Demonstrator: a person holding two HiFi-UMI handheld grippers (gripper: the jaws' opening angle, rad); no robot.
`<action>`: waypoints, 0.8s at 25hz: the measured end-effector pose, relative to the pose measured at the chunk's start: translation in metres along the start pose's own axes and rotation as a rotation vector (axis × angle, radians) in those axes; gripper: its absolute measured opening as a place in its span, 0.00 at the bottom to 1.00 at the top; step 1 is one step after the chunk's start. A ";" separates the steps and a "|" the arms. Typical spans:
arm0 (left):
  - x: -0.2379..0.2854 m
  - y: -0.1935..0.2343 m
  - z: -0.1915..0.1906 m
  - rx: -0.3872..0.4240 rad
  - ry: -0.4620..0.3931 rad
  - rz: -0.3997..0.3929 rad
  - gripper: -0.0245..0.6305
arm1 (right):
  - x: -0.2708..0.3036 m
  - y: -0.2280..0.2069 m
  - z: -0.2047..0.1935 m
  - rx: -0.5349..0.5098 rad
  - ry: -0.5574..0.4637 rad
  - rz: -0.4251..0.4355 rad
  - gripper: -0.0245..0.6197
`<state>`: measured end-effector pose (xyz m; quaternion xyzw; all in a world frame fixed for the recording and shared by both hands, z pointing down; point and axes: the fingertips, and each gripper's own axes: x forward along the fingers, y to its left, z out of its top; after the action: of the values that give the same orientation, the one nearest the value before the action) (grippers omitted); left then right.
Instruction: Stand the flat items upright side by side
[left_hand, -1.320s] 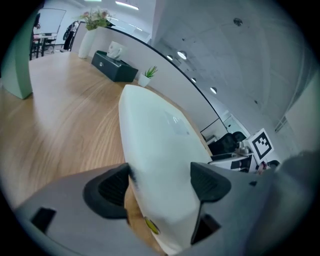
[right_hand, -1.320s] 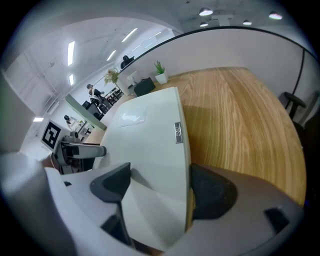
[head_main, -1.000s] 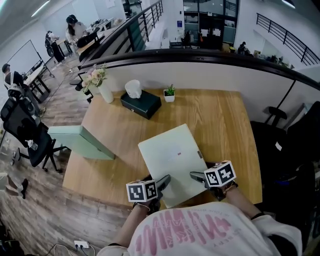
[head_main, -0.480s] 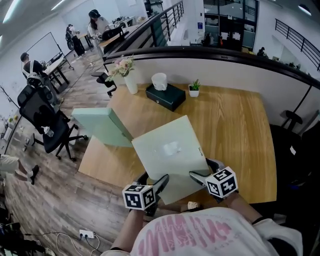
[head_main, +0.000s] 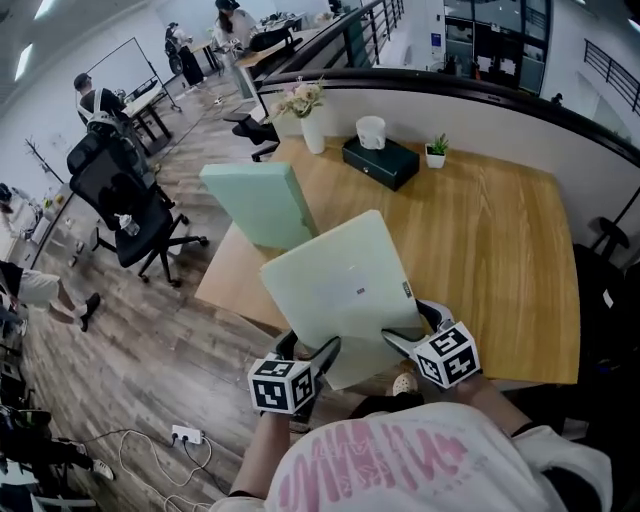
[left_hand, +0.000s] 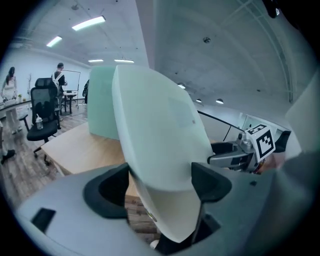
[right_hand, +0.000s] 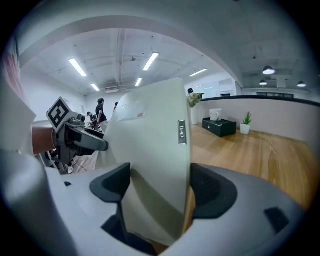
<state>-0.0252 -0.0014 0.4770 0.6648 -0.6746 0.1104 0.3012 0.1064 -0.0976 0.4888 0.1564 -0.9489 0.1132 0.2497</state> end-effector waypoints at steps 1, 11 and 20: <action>-0.009 0.007 0.000 0.000 -0.008 0.014 0.64 | 0.004 0.010 0.002 0.004 -0.003 0.014 0.64; -0.051 0.088 0.035 0.060 -0.099 0.067 0.64 | 0.068 0.063 0.050 0.033 -0.075 0.072 0.63; -0.071 0.190 0.091 0.249 -0.180 -0.005 0.60 | 0.150 0.106 0.105 0.066 -0.198 -0.014 0.63</action>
<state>-0.2370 0.0245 0.4132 0.7057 -0.6786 0.1323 0.1551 -0.1010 -0.0663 0.4609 0.1817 -0.9635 0.1267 0.1504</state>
